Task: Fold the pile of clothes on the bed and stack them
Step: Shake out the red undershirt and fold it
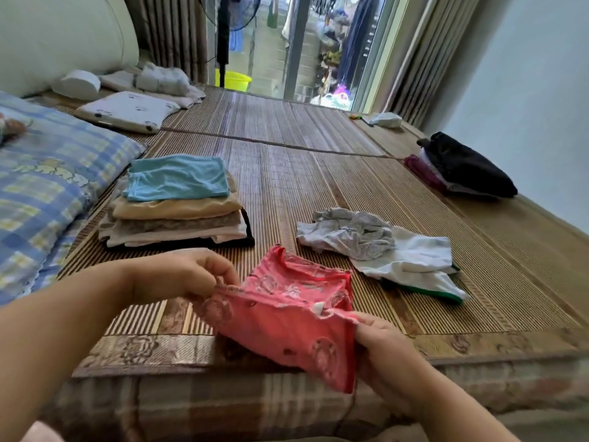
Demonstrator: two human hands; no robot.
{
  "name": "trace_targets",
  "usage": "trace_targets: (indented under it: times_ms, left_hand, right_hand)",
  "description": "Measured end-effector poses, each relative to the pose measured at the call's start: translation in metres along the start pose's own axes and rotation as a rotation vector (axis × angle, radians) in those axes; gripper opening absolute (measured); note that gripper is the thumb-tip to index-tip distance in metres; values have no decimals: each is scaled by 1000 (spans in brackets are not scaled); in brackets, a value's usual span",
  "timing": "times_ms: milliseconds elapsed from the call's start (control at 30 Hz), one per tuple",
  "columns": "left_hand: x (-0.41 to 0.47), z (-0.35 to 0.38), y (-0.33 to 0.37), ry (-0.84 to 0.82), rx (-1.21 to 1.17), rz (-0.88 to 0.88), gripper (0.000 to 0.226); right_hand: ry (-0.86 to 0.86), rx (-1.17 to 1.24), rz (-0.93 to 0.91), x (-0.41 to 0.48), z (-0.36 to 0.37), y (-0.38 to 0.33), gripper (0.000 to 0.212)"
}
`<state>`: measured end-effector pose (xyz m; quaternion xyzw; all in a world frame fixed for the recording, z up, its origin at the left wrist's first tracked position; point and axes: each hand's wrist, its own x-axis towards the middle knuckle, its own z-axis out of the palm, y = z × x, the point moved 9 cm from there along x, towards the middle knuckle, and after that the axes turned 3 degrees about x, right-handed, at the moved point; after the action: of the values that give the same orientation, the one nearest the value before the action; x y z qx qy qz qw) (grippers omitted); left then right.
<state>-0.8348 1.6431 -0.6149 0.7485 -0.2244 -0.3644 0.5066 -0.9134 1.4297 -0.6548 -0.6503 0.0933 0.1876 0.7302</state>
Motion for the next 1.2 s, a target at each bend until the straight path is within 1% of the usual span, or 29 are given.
trace_targets:
  times_ms: [67,167,200,233,267,300,367,400,433,500,567,633,700,733,767,800,833,867,900,933,967,1000,1067,1100,1133,1200]
  left_hand:
    - [19,-15,6,174,-16,34,30]
    - [50,-41,8,495,-30,82,19]
    - [60,-47,8,564,-62,93,23]
    - [71,-51,5,613,-68,84,33]
    - [81,-54,0,650,-11,44,46]
    - [92,-56,-5,668,132,-38,58]
    - [108,-52,-24,635,482,-279,73]
    - [113,-48,-34,599,585,-373,74]
    - [116,-42,-44,562,631,-430,69]
    - [117,-34,-54,541,663,-465,53]
    - [116,-32,-56,550,725,-465,44]
    - [117,-33,-50,556,761,-430,29]
    - [118,-35,-44,601,685,-363,15]
    - [117,-37,-44,624,628,-342,13]
    - [115,-38,-44,633,573,-324,23]
    - [114,-37,-45,615,520,-304,43]
    - [115,-34,-45,565,474,-275,68]
    - [116,-29,-46,502,424,-240,89]
    - [118,-25,-44,442,362,-198,99]
    - [118,-21,-43,382,299,-169,102]
    - [117,-17,-40,333,261,-155,99]
    - [115,-13,-37,294,259,-161,95]
    - [112,-9,-32,270,317,-191,88]
    - [112,-9,-30,286,358,-197,86]
    - [108,-13,-24,331,403,-195,83]
    - [98,-26,-9,441,481,-176,76]
  right_hand:
    - [79,3,-29,11,-21,-12,31]
    - [190,16,-59,41,-49,-34,36]
    - [243,27,-51,51,-57,-39,37]
    - [287,30,-33,63,-64,-42,38]
    - [328,17,-13,72,-72,-42,38]
    - [382,-11,8,82,-81,-41,38]
    - [532,-159,36,92,-103,-38,36]
    - [585,-274,40,96,-112,-37,38]
    - [607,-400,46,96,-117,-34,42]
    - [567,-611,77,97,-117,-27,43]
    - [482,-733,101,101,-109,-20,35]
    - [475,-811,96,105,-101,-20,28]
    - [525,-799,28,108,-95,-28,23]
    - [557,-757,-11,109,-93,-33,24]
    - [581,-694,-30,108,-93,-36,28]
    - [578,-617,-28,107,-90,-36,37]
    - [544,-539,-7,105,-85,-33,52]
    - [499,-486,12,104,-81,-30,72]
    - [466,-467,18,104,-78,-27,92]
    - [436,-461,4,103,-76,-25,103]
    - [400,-441,-20,103,-73,-23,105]
    - [358,-403,-24,104,-69,-20,97]
    - [285,-381,-16,105,-61,-14,71]
    - [281,-397,-28,105,-60,-16,64]
    - [279,-405,-64,107,-57,-23,61]
    - [250,-374,-146,110,-52,-44,62]
